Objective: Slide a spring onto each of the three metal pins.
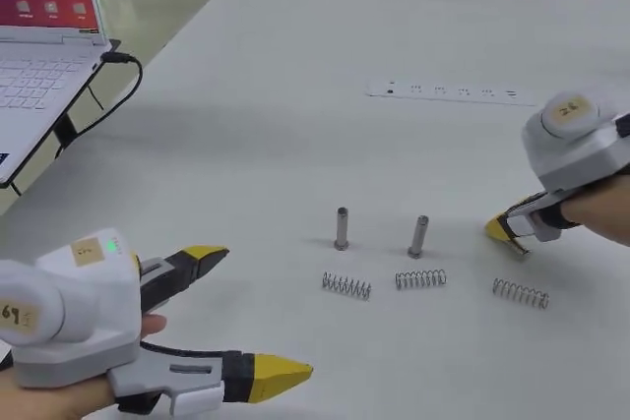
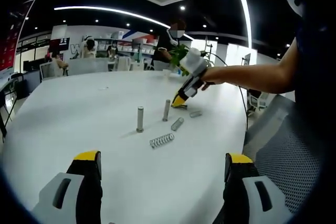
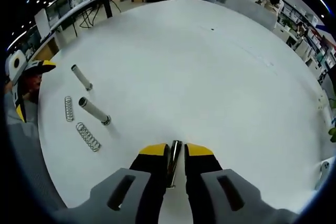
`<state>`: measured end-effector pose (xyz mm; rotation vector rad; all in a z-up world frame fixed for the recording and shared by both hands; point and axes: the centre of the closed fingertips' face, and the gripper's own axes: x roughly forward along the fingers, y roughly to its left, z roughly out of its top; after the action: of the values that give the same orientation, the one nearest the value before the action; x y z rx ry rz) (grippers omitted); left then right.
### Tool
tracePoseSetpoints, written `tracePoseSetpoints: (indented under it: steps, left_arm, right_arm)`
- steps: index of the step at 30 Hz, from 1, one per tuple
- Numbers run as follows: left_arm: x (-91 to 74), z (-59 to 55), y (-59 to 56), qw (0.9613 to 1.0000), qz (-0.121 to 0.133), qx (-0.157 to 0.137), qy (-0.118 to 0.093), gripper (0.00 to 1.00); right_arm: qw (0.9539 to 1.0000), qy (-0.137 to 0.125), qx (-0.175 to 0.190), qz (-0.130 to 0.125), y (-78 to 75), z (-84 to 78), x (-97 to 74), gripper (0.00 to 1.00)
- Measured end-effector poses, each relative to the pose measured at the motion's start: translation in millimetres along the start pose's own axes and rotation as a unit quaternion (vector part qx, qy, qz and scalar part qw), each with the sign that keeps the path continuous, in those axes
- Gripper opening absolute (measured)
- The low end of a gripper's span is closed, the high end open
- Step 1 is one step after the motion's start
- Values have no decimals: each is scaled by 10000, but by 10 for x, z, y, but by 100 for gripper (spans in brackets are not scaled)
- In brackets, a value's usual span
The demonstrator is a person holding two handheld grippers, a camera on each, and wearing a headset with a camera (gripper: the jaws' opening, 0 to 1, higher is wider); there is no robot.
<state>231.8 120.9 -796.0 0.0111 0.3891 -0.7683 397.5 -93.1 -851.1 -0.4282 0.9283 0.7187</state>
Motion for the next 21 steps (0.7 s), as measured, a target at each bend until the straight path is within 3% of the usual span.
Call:
tracePoseSetpoints:
  steps: [21]
  left_arm:
    - [2,0,3,10000,10,8,-4,94]
  right_arm:
    - [9992,175,338,-126,11,-43,22,5]
